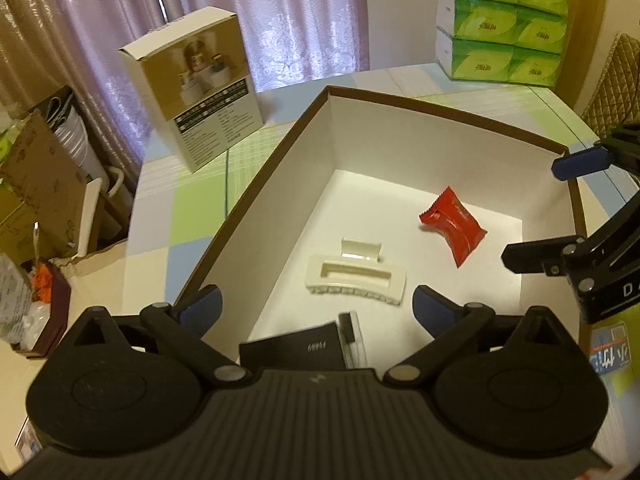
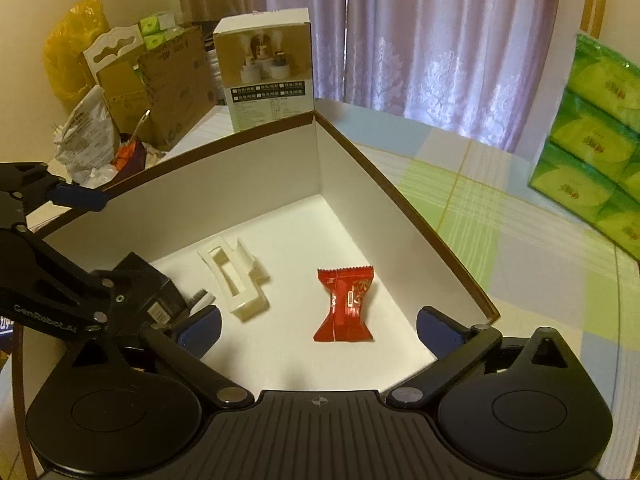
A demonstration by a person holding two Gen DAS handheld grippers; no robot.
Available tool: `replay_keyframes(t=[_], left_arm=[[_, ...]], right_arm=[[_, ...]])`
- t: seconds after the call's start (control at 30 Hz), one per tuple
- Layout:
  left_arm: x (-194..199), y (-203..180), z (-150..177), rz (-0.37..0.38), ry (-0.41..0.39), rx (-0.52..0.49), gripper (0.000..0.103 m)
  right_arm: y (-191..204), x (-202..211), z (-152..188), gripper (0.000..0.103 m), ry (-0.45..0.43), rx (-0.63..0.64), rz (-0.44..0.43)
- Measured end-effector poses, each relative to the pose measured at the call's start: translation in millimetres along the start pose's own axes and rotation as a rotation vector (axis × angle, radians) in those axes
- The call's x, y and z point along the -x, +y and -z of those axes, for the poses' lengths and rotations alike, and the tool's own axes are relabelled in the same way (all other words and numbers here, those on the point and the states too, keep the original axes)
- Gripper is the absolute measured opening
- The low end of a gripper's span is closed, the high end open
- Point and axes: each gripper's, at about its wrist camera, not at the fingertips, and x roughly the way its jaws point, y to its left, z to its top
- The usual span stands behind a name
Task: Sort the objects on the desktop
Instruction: 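Open both tools to drop the hair clip and candy packet into the box, then move both tools away from the box toward the loose items on the table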
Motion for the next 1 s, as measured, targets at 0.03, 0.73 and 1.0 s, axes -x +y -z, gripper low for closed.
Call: replay_keyframes(t=[0.03, 0.73, 1.0], left_arm=[[4, 0, 1, -0.003, -0.002, 0.004, 0.101], [87, -16, 29, -0.019, -0.064, 0.012, 0.102], [109, -24, 46, -0.029, -0.079, 0.027, 0.102]], right_arm=[[2, 3, 1, 0.101, -0.006, 0.0, 0.002], [32, 65, 25, 0.101, -0.097, -0.016, 0.016], [45, 85, 39, 0.101, -0.12, -0.009, 0.002]])
